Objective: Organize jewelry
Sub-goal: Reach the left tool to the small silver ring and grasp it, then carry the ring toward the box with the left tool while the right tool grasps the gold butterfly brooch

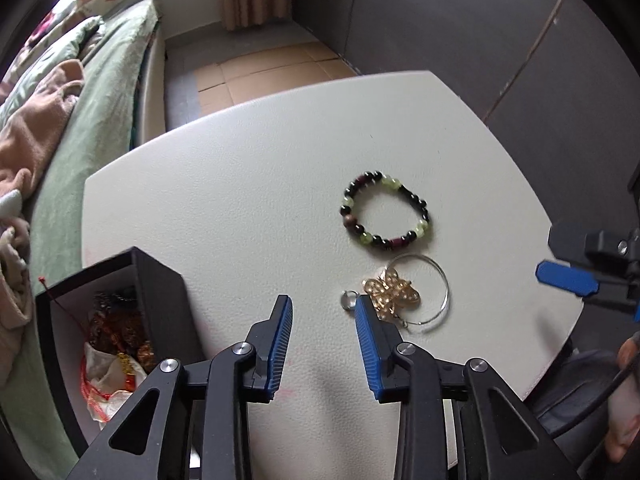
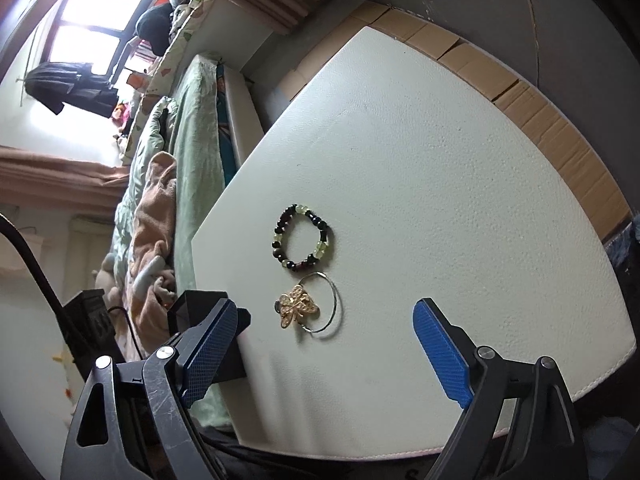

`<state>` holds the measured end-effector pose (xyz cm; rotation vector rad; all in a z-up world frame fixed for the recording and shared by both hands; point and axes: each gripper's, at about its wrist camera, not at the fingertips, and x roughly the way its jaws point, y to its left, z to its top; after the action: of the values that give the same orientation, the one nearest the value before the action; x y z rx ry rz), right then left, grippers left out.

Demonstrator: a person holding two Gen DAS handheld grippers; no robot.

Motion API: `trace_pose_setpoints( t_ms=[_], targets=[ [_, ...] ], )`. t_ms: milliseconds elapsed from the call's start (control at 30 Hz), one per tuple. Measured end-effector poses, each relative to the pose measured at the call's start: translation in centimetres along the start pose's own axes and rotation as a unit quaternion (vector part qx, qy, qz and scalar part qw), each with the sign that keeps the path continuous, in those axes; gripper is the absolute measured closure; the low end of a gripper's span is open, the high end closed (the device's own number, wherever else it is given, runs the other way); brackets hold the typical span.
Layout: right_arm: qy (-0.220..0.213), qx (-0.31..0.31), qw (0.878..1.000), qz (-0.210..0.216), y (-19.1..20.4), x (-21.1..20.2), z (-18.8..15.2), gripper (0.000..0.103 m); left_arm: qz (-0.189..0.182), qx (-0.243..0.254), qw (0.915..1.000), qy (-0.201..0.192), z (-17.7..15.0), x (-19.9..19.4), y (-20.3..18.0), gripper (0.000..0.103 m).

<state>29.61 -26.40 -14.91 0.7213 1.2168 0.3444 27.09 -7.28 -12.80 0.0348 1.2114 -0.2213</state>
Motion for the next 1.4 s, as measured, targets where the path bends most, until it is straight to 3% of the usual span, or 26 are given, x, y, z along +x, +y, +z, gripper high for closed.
trace_pose_setpoints(
  t_ms=[167,533,633,1033,1267,1400],
  targets=[
    [0.005,-0.012,1.000,0.009,0.1,0.1,0.1,0.013,0.031,0.033,0.9989,0.012,-0.4,1.5,-1.0,0.069],
    [0.010,-0.019,1.000,-0.004,-0.3,-0.2,0.3,0.013,0.026,0.059,0.9979,0.000,-0.3,1.9,-2.1,0.069],
    [0.012,-0.019,1.000,-0.008,-0.2,0.0,0.5,0.013,0.026,0.060,0.9978,-0.008,-0.3,1.9,-2.2,0.088],
    [0.025,-0.038,0.999,-0.016,0.8,1.7,0.2,0.013,-0.008,0.033,0.9984,-0.044,0.2,-0.9,-0.7,0.090],
    [0.040,-0.059,0.997,-0.007,2.3,3.5,-0.4,0.038,-0.027,-0.007,0.9972,-0.069,0.7,-3.2,1.6,0.090],
    [0.049,-0.076,0.996,-0.020,3.3,4.8,-0.9,0.040,-0.036,-0.030,0.9952,-0.086,0.9,-4.6,3.0,0.090]
  ],
)
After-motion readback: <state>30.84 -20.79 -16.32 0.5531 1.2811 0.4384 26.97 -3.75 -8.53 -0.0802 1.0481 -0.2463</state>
